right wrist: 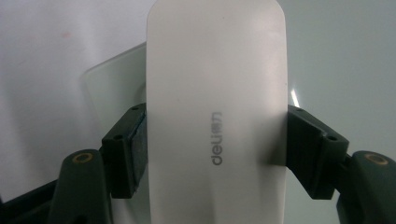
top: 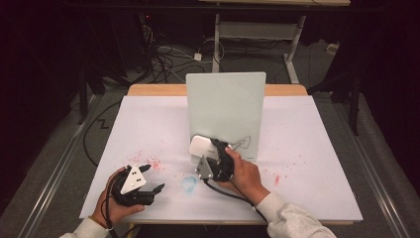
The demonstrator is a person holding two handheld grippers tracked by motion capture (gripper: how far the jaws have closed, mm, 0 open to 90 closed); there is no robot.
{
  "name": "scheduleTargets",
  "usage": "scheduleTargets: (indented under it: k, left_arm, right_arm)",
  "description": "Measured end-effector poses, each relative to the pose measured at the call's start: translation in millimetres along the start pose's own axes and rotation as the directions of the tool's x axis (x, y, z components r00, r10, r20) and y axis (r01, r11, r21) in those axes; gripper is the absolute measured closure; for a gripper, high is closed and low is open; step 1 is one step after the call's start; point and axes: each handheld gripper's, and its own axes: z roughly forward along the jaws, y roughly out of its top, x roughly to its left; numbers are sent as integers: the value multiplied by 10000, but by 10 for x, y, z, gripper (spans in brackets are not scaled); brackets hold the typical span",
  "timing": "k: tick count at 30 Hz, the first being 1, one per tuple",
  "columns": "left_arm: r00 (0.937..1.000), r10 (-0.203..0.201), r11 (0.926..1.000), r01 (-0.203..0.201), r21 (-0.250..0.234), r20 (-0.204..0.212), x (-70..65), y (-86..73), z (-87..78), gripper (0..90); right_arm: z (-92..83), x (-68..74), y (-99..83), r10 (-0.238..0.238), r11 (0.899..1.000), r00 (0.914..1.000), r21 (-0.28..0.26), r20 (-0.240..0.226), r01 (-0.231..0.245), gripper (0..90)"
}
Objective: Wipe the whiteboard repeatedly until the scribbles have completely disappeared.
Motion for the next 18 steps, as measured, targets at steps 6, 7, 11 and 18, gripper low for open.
scheduleTargets:
  k: [6,7,11,18]
  left_arm:
    - [10000,25,10000,-25,28,-2,-4,-2,0,230]
    - [10000,31,10000,-31,38,-7,-4,-3,0,230]
    - [10000,28,10000,-28,-7,-46,3,-7,-17,230]
    - [10000,40,10000,-40,36,-21,1,1,4,230]
  right_arm:
    - [-8,82,-55,-429,9988,9982,204,-412,438,310]
    - [-10,95,-79,-581,9980,9975,211,-401,589,310]
    - [-41,20,-145,-287,9992,9991,270,-311,295,311]
    - [-18,87,-95,-294,9990,9991,345,316,283,311]
